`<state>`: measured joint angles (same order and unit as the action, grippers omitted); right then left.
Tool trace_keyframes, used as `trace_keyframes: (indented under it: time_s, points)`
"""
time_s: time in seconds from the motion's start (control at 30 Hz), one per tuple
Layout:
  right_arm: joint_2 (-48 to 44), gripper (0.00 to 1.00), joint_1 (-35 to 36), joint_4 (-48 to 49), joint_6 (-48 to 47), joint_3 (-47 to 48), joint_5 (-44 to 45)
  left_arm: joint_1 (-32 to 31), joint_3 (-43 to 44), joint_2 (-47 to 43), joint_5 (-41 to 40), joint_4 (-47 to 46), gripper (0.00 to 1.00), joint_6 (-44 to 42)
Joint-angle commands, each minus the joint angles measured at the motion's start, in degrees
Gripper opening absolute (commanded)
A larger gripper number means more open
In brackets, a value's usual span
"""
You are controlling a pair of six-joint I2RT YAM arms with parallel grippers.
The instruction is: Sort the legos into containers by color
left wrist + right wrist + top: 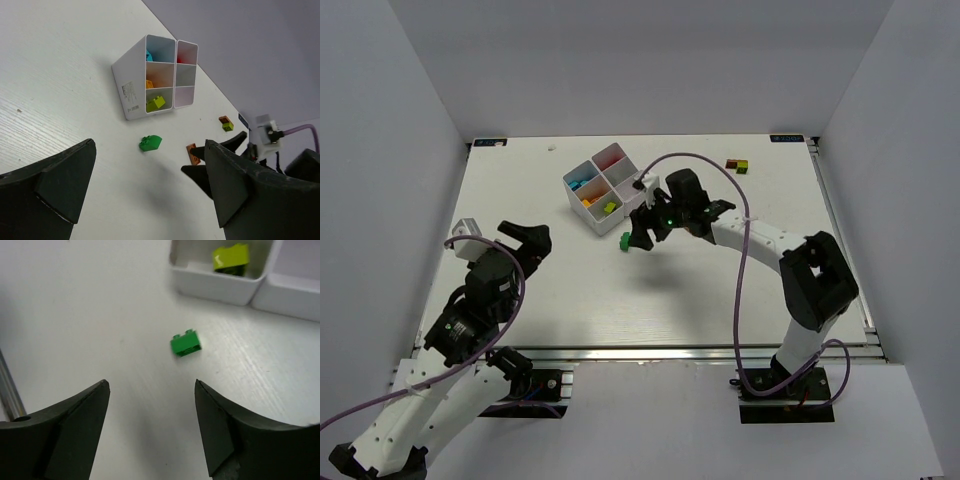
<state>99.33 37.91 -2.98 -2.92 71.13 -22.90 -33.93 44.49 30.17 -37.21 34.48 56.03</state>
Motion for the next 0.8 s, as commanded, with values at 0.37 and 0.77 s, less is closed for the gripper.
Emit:
trace_keyframes:
  time_s: [0.37,0.77]
  points:
    - [11.1,0.79,-0.7,-14.5,-43.3,11.2,-14.5,0.1,-0.4,-1.8,0.9,1.3,0.98,2.1]
    - [17.2,0.77,-0.1,-10.0,-39.1,14.4,-14.1,0.2,-1.2,-1.4,1.4,1.2,0.98,1.9]
